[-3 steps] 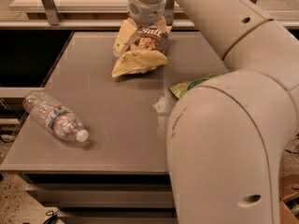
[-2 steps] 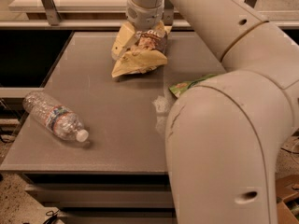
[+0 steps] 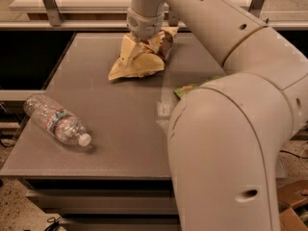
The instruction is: Pick brown chip bag
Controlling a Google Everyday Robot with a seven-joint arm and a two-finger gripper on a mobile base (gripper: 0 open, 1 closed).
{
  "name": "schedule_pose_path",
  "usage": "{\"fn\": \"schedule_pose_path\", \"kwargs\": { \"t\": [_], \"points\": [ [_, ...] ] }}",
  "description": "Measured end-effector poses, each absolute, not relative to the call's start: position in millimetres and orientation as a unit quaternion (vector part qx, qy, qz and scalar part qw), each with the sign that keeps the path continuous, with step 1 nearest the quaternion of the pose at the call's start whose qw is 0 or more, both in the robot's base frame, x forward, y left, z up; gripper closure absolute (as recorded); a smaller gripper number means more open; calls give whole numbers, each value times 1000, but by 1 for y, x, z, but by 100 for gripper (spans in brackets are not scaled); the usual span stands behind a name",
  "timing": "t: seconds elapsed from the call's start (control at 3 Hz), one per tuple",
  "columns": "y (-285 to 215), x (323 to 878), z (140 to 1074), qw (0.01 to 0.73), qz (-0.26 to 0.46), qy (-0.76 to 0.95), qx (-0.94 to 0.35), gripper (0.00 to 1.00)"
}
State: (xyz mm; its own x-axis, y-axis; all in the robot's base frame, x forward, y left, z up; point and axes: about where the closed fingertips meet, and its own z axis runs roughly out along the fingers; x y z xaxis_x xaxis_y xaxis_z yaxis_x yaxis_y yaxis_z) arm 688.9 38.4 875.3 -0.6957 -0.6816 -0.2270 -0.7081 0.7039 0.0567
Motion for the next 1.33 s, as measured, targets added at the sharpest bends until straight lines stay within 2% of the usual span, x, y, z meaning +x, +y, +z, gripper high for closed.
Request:
{"fn": "schedule_pose_path", "kwargs": {
  "t": [1.0, 1.33],
  "points": [
    [39, 689, 892, 122, 80, 899, -413, 99],
    [34, 689, 912, 144, 70, 890, -428, 100]
  ]
}}
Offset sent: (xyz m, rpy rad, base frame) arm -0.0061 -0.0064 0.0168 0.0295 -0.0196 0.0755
